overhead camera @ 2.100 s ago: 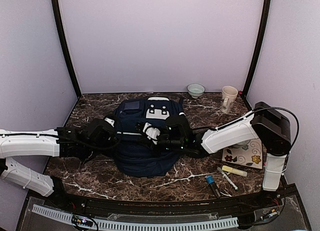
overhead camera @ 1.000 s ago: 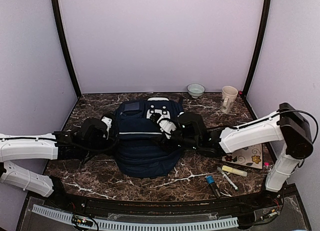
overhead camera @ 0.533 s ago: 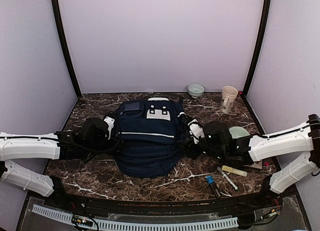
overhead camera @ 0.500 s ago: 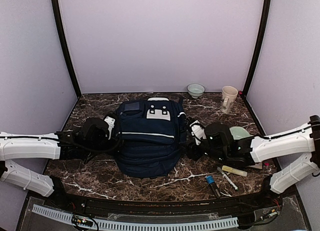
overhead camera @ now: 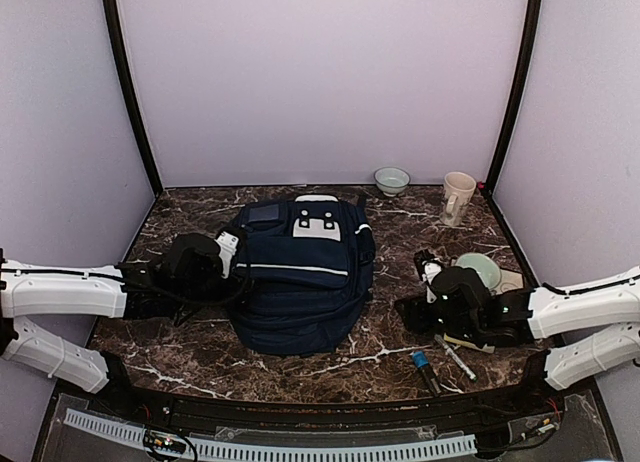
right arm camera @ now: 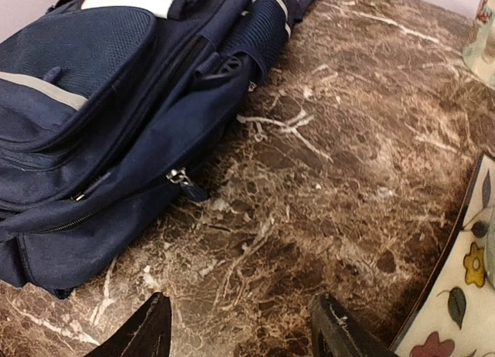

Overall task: Pack the student bag
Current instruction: Pick up the pen from the center of the board.

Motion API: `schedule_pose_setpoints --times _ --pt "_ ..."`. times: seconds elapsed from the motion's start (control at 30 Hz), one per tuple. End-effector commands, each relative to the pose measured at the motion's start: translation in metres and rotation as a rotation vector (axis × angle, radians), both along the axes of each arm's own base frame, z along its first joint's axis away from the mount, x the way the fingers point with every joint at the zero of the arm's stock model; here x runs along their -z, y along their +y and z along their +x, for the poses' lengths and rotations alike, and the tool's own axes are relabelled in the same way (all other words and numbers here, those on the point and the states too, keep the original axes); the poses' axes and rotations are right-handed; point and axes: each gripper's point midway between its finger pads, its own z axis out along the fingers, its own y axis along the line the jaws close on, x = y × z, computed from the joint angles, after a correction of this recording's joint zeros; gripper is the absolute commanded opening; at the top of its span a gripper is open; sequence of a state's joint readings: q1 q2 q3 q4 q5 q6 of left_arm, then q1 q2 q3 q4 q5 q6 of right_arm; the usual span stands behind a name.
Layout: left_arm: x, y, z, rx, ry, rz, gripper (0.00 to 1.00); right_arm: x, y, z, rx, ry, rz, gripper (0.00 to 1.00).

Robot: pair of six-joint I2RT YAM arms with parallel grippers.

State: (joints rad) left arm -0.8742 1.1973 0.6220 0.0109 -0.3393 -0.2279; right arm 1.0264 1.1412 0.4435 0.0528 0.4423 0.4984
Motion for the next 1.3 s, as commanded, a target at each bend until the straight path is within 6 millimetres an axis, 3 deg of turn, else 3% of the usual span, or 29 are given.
schedule_pose_setpoints --times 0.0,0.23,0.37,0.6,0.87,1.0,1.27 --pt "-0.026 -0.015 0.006 0.034 -0.048 -0.071 0.81 0.019 -0.015 -0.012 0.094 0.141 0.039 0.62" --pt "-0.032 -0.024 0.007 0.062 -0.064 -0.106 0.81 0.054 -0.03 -0.052 0.092 0.425 -0.082 0.63" --pt "-0.031 -0.03 0.007 0.081 -0.075 -0.135 0.8 0.053 -0.026 -0.073 0.033 0.523 -0.052 0.62" --pt "-0.025 -0.037 0.008 0.102 -0.07 -0.14 0.79 0.041 -0.037 -0.1 -0.025 0.604 -0.062 0.59" --pt "-0.026 -0.033 0.006 0.1 -0.085 -0.147 0.79 0.063 -0.038 -0.136 -0.127 0.727 -0.195 0.55" --pt "-0.024 -0.031 0.006 0.097 -0.086 -0.138 0.79 0.076 -0.04 -0.142 -0.139 0.749 -0.288 0.54" --pt "-0.022 -0.032 0.004 0.113 -0.082 -0.14 0.78 0.084 -0.05 -0.135 -0.081 0.721 -0.336 0.22"
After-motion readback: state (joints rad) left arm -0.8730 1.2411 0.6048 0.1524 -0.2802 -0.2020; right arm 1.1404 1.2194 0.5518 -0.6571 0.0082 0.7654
